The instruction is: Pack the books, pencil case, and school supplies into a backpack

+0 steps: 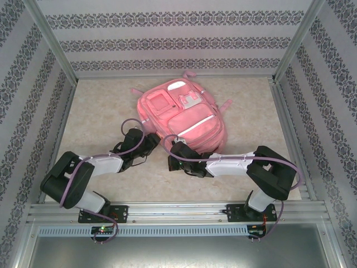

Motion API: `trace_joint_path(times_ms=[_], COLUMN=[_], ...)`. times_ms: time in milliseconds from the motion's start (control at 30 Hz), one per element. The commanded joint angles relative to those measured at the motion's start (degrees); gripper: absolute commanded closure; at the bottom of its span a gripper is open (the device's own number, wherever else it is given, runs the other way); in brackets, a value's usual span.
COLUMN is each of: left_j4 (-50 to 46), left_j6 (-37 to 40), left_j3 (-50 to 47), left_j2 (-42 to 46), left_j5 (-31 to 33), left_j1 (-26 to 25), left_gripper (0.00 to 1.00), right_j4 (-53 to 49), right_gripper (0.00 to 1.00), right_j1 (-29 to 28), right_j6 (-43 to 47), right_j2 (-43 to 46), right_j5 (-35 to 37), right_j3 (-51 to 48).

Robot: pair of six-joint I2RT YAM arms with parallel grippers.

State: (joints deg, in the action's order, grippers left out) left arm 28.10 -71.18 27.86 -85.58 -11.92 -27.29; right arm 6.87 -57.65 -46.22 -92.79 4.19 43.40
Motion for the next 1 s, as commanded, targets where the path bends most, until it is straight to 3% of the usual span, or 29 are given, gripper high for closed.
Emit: trace_joint_path(times_ms=[0, 133, 267, 567, 967], left_j4=[9.4, 12.6, 8.4, 2.0, -4.2], left_j6=[-2.4, -3.5, -1.0, 2.9, 5.0], left_j3=[-0.5, 0.0, 0.7, 1.7, 2.2], left_j2=[-4.5, -8.0, -5.4, -2.0, 1.2], left_j5=[-1.2, -1.5, 1.1, 2.0, 2.1], left_j1=[-0.2, -0.1, 0.0, 4.1, 8.8], left_gripper=[0.59, 0.72, 0.85, 0.92, 0.95], right_j4=[4.0, 3.1, -0.6, -9.6, -14.0], right_gripper=[1.00, 1.00, 1.00, 1.00, 1.00], right_j1=[-0.9, -0.9, -1.0, -1.1, 1.6], right_j6=[-0.8, -0.3, 0.8, 3.1, 4.3], right_j2=[-0.6, -0.1, 0.8, 6.1, 17.2], right_j5=[-2.5, -1.8, -0.4, 1.8, 0.6], right_j3=[1.9, 1.6, 1.1, -1.3, -9.3])
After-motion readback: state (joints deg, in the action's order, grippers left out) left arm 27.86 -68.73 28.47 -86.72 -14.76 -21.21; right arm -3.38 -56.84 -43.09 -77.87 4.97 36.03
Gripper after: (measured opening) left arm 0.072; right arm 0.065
